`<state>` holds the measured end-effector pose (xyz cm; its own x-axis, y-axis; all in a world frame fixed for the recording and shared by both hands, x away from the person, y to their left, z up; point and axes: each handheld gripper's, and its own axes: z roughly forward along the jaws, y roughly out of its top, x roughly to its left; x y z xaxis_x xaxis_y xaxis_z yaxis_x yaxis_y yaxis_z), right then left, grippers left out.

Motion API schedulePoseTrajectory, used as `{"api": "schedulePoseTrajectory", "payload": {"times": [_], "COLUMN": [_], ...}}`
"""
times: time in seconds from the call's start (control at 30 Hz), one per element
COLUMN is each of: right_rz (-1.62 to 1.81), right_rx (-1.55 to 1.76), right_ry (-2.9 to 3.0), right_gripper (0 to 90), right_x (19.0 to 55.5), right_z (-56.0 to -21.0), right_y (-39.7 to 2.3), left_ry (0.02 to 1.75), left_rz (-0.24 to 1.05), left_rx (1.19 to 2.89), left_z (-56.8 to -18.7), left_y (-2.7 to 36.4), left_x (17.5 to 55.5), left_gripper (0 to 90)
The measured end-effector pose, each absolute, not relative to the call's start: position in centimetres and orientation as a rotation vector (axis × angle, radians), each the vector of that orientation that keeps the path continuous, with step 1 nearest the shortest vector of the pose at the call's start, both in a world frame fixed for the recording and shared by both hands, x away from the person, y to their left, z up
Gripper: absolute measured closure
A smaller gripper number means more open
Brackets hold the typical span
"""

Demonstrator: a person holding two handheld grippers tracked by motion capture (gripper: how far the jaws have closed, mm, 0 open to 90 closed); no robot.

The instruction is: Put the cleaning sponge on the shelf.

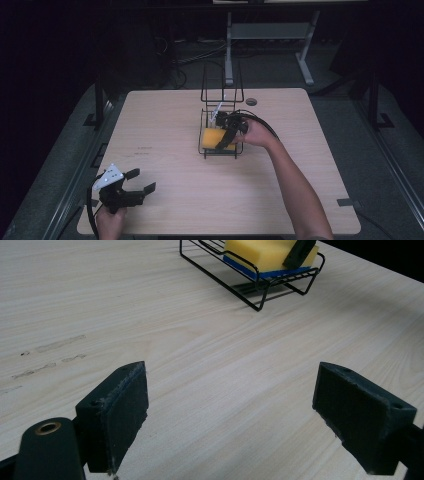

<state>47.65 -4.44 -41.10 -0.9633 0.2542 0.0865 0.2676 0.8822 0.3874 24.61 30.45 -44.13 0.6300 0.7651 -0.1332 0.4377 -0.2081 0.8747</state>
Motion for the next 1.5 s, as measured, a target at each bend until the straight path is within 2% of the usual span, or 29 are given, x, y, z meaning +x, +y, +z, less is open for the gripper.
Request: {"api": "schedulePoseTrajectory", "payload": {"times": [0.5,0.93,1.5], "right_rz": [-0.616,-0.678,-0.822], "right_rx": [-0.415,-0.410,-0.469], "right_ry": [-3.018,-3.032,-3.005], "right_gripper": [15.9,15.8,15.8], "right_x": [47.7,47.3,46.8], "right_z": [-41.5,-40.5,-39.5], "right_y": [-4.5,-4.4,-6.4], "left_ry": [0.964,0.958,0.959], "left_rz": [0.393,0.387,0.386], "left_rx": [1.825,1.823,1.832], "left_z": [-44.1,-44.2,-44.3], "left_y": [30.7,30.5,30.1], "left_x": [24.5,24.6,24.7], "left_gripper": [14.1,14.0,14.0]}}
